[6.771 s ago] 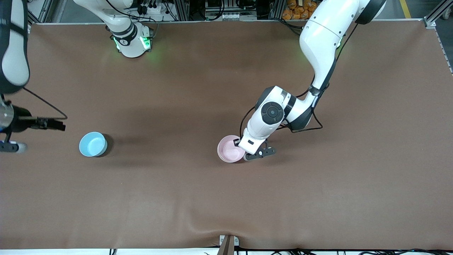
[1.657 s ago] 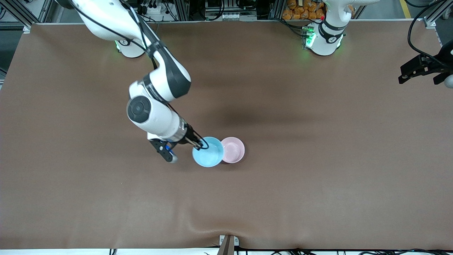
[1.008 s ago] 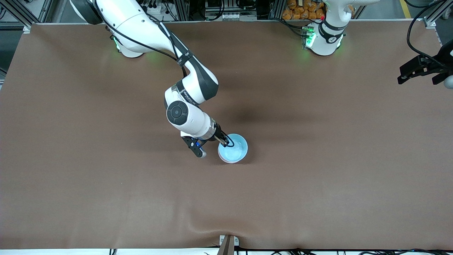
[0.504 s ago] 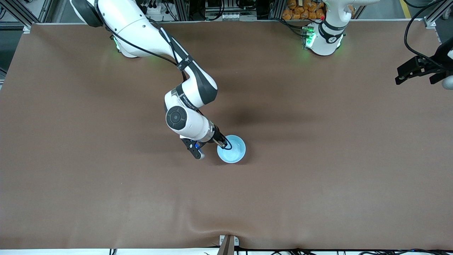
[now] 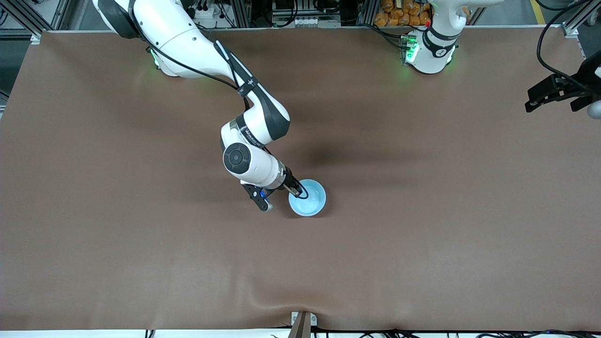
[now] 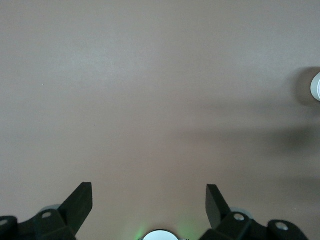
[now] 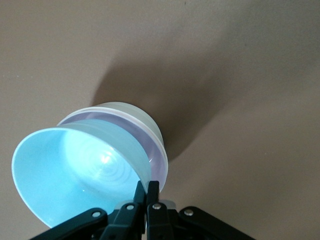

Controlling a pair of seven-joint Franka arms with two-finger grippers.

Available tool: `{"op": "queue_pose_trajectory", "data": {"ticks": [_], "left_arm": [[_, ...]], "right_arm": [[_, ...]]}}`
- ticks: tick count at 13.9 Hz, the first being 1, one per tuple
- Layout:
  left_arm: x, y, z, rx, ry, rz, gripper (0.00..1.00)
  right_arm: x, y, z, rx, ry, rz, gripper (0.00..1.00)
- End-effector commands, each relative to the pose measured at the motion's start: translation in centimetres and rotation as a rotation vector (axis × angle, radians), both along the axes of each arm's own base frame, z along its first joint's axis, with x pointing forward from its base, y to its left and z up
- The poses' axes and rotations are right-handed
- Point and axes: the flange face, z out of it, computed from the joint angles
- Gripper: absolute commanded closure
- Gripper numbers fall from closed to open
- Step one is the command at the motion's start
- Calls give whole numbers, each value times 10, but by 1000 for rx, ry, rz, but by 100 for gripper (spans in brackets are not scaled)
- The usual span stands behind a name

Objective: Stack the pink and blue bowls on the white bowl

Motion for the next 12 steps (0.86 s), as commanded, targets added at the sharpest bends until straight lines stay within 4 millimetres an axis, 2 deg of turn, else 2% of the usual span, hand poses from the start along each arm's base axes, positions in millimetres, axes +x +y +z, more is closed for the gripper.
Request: {"op": "queue_pose_trajectory", "data": {"ticks": [1, 2, 4, 6, 8, 9, 12], "left_arm": [[-1, 5, 2, -2, -6, 1, 0], [-1, 4, 3, -2, -7, 3, 0], [-1, 3, 3, -2, -7, 4, 0], [0, 2, 1, -2, -4, -2, 0], [0, 5, 2, -2, -5, 0, 0], [0, 4, 2, -2, -6, -2, 0], [0, 3, 2, -4, -5, -2, 0]], "right_arm": [[2, 6, -1, 14, -4, -4, 20], [3, 5, 0, 13, -3, -7, 0], [6, 3, 13, 21, -11, -10, 0], [17, -10, 31, 27, -27, -22, 0], [33, -40, 64, 24, -37, -4, 0], [42, -61, 81, 20, -51, 29, 0], [66, -142, 114, 19, -33, 154, 0]]}}
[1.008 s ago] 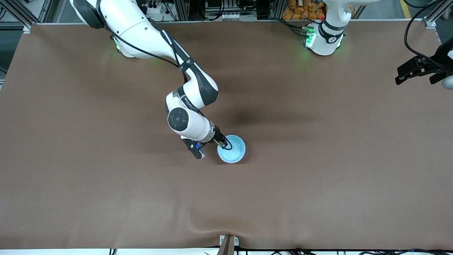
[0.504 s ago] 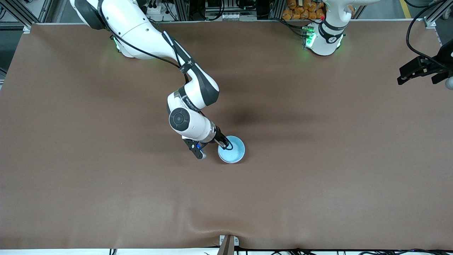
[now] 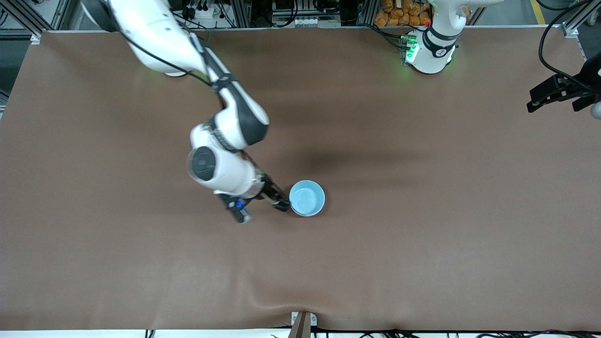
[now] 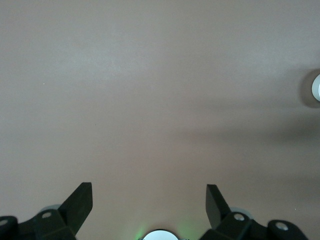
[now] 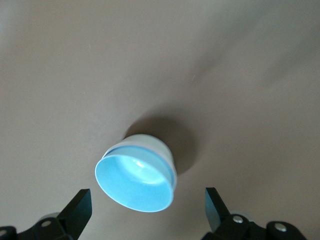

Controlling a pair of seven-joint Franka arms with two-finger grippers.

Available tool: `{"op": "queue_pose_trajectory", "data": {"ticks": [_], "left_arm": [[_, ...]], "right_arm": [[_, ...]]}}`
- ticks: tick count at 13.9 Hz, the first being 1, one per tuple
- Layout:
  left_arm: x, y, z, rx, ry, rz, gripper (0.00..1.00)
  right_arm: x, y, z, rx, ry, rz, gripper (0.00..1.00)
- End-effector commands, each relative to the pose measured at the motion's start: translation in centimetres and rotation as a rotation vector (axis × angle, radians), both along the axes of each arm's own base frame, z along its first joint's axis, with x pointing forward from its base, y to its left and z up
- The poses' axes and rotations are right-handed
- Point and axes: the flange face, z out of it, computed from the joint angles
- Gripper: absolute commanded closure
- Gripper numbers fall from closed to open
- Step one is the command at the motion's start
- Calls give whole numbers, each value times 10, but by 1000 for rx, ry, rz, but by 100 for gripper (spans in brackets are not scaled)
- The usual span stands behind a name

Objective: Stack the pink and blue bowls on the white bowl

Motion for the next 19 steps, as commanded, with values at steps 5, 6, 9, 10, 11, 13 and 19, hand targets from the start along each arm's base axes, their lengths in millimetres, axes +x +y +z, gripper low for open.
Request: {"op": "queue_pose_trajectory", "data": {"ticks": [5, 6, 9, 10, 11, 13, 19], "left_arm": [[0, -1, 2, -2, -7, -9, 0], [0, -2, 2, -4, -7, -14, 0], [0, -2, 2, -10, -7, -12, 0], [0, -2, 2, -10, -7, -12, 0], [0, -2, 2, -12, -6, -13, 0], [0, -2, 2, -15, -5, -12, 0], [4, -4, -5, -29, 8, -16, 0]], "right_arm": [[-5, -150, 62, -101, -24, 277, 0], [-11, -175, 72, -100, -45, 322, 0], [-30, -248, 104, -82, -118, 470, 0], [-37, -265, 117, -85, -141, 519, 0], [-44, -277, 130, -104, -148, 573, 0], [-58, -296, 163, -165, -162, 653, 0], [-92, -341, 230, -192, -206, 768, 0]]}}
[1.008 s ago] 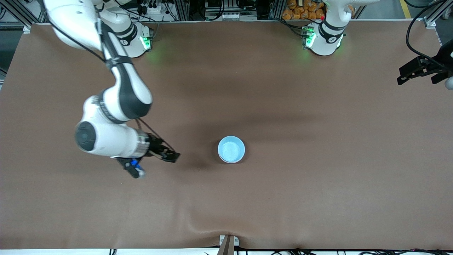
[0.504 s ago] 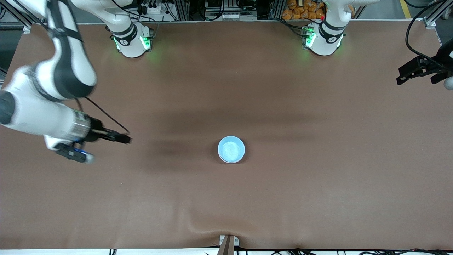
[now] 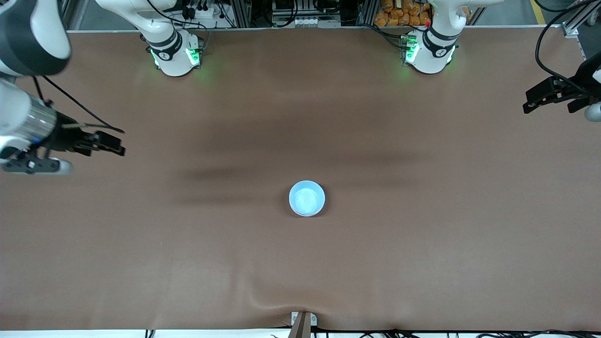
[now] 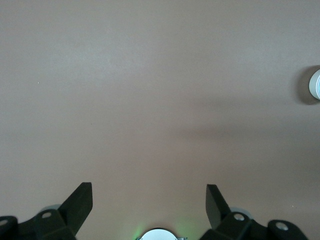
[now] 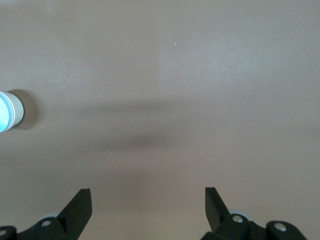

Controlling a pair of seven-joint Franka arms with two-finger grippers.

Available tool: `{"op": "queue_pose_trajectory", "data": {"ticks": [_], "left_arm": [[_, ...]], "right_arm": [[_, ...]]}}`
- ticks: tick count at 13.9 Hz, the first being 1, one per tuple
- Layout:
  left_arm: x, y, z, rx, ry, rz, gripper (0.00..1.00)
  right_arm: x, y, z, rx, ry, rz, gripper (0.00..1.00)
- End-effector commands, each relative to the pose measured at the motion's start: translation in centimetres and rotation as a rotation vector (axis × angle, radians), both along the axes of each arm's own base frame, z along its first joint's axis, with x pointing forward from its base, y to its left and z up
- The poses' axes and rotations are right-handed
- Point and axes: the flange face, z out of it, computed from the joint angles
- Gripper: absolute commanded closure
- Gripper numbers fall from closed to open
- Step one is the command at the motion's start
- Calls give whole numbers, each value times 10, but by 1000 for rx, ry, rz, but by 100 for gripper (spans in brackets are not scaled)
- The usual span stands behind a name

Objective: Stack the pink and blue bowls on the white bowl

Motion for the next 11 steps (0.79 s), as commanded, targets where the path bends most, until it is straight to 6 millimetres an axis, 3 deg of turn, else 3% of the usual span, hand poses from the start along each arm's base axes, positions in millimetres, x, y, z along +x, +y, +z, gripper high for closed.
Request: {"op": "queue_pose_trajectory", "data": {"ticks": [1, 7, 11], "left_arm": [[1, -1, 2, -18, -5, -9, 0], [1, -3, 2, -18, -5, -14, 0], [1, -3, 2, -20, -5, -13, 0]], "right_arm": [[-24, -8, 26, -39, 0, 36, 0], [-39, -13, 76, -107, 30, 52, 0], [-38, -17, 79, -118, 24, 45, 0]]}}
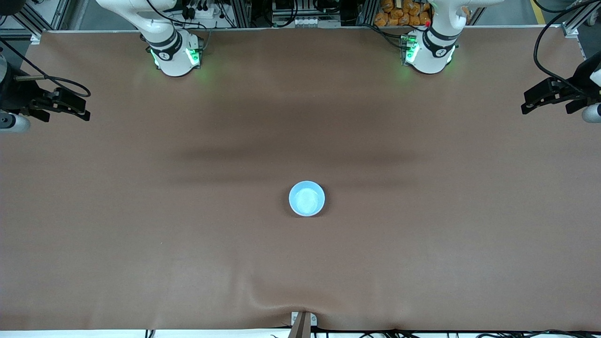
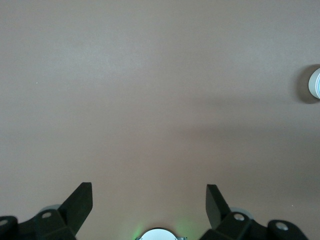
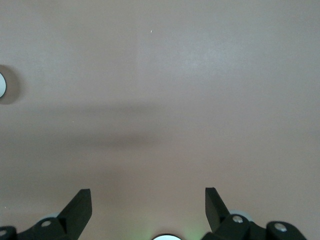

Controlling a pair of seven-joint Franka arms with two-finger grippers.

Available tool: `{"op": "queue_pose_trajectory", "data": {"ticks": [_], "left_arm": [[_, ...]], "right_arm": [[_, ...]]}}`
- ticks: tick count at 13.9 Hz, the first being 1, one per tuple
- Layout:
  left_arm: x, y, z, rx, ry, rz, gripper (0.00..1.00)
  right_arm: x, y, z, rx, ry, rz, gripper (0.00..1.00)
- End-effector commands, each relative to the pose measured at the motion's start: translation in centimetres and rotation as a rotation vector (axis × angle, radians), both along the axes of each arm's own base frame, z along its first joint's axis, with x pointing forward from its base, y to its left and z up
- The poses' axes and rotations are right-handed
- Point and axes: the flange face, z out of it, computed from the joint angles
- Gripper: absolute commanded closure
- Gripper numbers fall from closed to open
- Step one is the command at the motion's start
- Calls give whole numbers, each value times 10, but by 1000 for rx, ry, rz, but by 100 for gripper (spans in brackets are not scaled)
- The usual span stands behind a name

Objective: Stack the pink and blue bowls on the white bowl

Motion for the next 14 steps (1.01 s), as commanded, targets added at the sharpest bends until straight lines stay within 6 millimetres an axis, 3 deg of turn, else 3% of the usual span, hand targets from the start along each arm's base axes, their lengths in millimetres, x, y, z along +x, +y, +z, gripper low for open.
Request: {"op": "queue_pose_trajectory", "data": {"ticks": [1, 5, 14], "left_arm": [[1, -1, 2, -19, -7, -9, 0], [1, -1, 2, -18, -7, -9, 0], [1, -3, 2, -19, -7, -12, 0]], "right_arm": [[-2, -5, 5, -22, 2, 6, 0], [1, -8, 15, -28, -26, 1, 0], [4, -5, 16, -29, -35, -7, 0]]}}
